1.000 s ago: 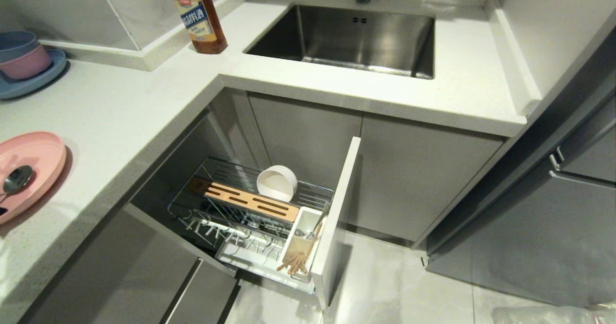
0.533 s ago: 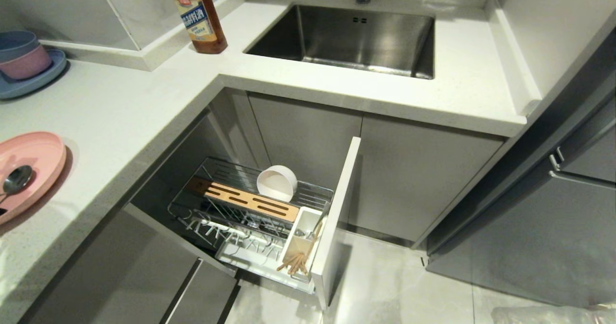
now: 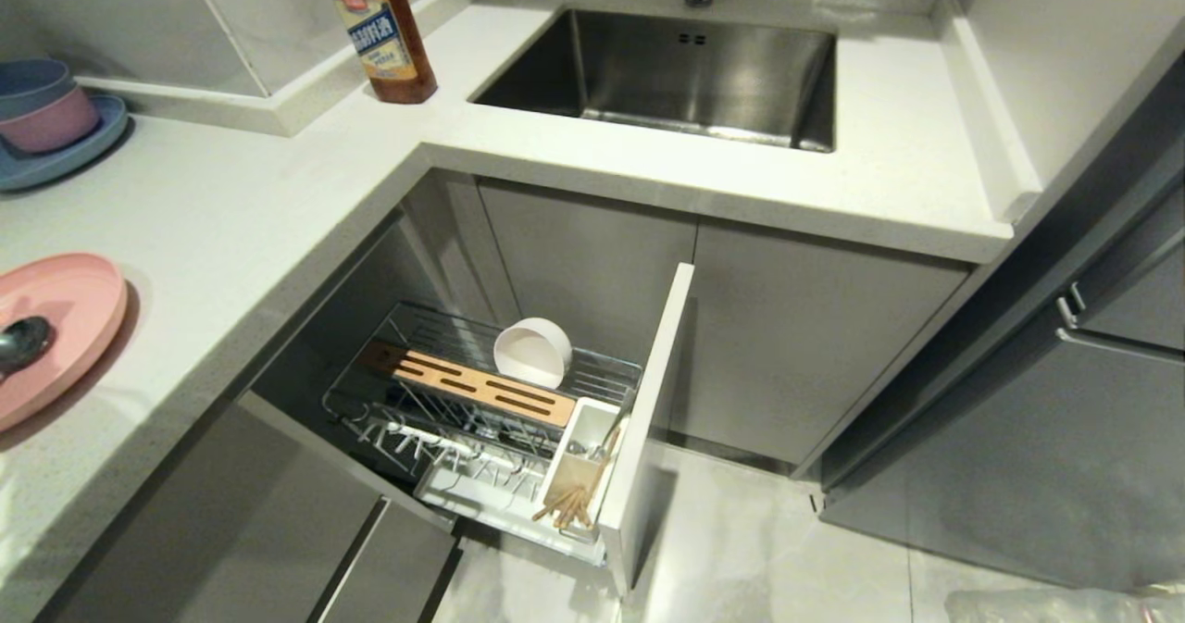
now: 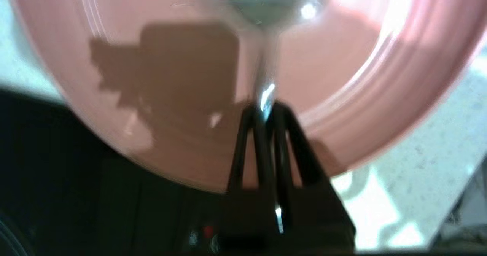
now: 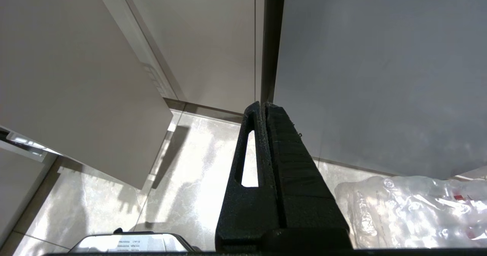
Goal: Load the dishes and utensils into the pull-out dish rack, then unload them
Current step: Pick up the spoon and place it in the cupboard
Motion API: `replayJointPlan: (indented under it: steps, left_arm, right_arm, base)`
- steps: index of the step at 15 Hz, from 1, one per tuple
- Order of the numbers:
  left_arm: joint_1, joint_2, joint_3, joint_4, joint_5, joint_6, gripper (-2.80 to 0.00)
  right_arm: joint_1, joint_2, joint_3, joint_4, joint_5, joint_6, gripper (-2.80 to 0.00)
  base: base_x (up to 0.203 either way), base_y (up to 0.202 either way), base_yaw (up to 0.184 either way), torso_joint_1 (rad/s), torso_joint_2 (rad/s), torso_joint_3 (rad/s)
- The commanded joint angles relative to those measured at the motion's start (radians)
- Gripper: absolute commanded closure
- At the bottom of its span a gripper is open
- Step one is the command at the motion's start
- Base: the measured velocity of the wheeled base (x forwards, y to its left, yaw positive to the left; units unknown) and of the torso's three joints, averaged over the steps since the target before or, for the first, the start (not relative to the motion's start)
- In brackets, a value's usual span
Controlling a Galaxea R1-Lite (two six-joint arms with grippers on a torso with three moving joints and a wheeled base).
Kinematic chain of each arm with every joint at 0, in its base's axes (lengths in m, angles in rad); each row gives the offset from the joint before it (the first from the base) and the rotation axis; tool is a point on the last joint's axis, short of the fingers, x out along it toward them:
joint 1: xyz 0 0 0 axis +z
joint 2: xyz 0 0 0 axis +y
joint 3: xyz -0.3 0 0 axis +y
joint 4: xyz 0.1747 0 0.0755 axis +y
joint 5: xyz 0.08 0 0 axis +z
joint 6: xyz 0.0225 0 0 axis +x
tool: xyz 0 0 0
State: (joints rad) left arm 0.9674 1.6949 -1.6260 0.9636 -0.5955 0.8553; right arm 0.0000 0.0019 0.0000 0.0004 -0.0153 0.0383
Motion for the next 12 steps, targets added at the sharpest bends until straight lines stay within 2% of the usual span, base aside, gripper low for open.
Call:
replayJointPlan:
  steps: [1,4,6,7,9,10,12]
  left_arm:
    - [0.000,-0.001,-0.003,0.006,-0.004,0.005,0.00]
    - [0.000,-0.009,-0.023,0.035,-0.005,0.003,0.00]
    - [-0.001,-0.027,-0.083,0.082,-0.006,-0.041,0.00]
    - [-0.004,-0.040,-0.145,0.122,-0.014,-0.090,0.00]
    - [-0.030,-0.083,-0.274,0.225,-0.040,-0.267,0.00]
    - [-0.059,-0.125,-0.305,0.257,-0.047,-0.360,0.00]
    - [-0.142,-0.204,-0.314,0.285,-0.051,-0.495,0.00]
  right_arm:
    - [0.000,0.000,0.003,0.000,0.000,0.000,0.00]
    - [0.000,0.000,0.003,0.000,0.000,0.000,0.00]
    - [0.000,0.000,0.003,0.000,0.000,0.000,0.00]
    - [0.000,0.000,0.002,0.000,0.000,0.000,0.00]
    - [0.000,0.000,0.003,0.000,0.000,0.000,0.00]
    - [0.000,0.000,0.002,0.001,0.000,0.000,0.00]
    - [0.000,0.000,0.003,0.000,0.000,0.000,0.00]
  base:
    - [0.000,0.000,0.000,0.000,0.00,0.000]
    - [0.000,0.000,0.000,0.000,0.00,0.000]
    - [0.000,0.000,0.000,0.000,0.00,0.000]
    - [0.000,0.000,0.000,0.000,0.00,0.000]
    - [0.000,0.000,0.000,0.000,0.00,0.000]
    - [0.000,0.000,0.000,0.000,0.00,0.000]
    - [0.000,0.000,0.000,0.000,0.00,0.000]
